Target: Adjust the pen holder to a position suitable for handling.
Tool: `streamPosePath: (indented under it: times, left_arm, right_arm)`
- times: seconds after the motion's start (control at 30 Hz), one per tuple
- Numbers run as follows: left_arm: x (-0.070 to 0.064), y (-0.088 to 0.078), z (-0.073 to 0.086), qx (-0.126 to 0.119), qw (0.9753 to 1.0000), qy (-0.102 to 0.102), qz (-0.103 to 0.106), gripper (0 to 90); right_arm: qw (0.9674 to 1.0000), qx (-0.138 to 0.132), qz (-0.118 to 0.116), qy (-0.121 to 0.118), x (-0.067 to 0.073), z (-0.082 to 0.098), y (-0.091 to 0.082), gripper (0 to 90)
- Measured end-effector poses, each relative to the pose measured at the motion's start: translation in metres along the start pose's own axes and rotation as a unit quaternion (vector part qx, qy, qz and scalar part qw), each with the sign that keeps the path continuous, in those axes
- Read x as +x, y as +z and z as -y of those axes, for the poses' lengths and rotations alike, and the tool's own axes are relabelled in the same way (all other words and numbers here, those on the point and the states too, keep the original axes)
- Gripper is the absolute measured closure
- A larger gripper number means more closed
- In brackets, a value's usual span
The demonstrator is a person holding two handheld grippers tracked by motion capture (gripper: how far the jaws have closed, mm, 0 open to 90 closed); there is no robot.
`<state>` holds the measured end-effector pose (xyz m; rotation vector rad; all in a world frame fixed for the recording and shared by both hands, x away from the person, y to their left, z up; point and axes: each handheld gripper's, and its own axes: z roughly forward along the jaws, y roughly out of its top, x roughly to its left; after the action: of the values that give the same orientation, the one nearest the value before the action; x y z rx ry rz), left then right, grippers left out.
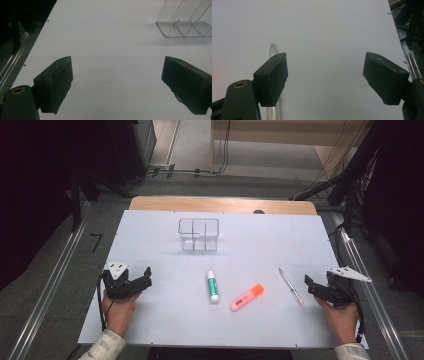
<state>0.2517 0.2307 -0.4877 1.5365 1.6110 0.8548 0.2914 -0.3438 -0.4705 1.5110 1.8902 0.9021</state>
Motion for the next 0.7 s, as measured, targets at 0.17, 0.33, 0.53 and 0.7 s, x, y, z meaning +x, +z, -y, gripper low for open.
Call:
streamPosePath:
  times: [0.17, 0.33, 0.53, 0.7]
  left_arm:
    - [-0.002, 0.0, -0.001, 0.001, 1.0, 0.002, 0.006, 12.1]
    - [-0.006, 0.005, -0.003, 0.024, 0.9993, 0.006, 0.03, 12.1]
    - [-0.013, 0.013, -0.012, 0.031, 0.9985, 0.015, 0.043, 12.1]
    - [-0.016, 0.025, -0.016, 0.039, 0.9982, 0.017, 0.041, 12.1]
  right_arm:
    - [0.9999, -0.003, -0.011, 0.001, 0.003, -0.003, 0.001, 18.5]
    - [0.9997, -0.004, -0.023, -0.01, 0.011, -0.01, 0.004, 18.2]
    - [0.999, 0.004, -0.037, -0.024, 0.024, -0.018, 0.012, 18.2]
    - [0.9982, 0.0, -0.042, -0.042, 0.037, -0.027, 0.02, 18.2]
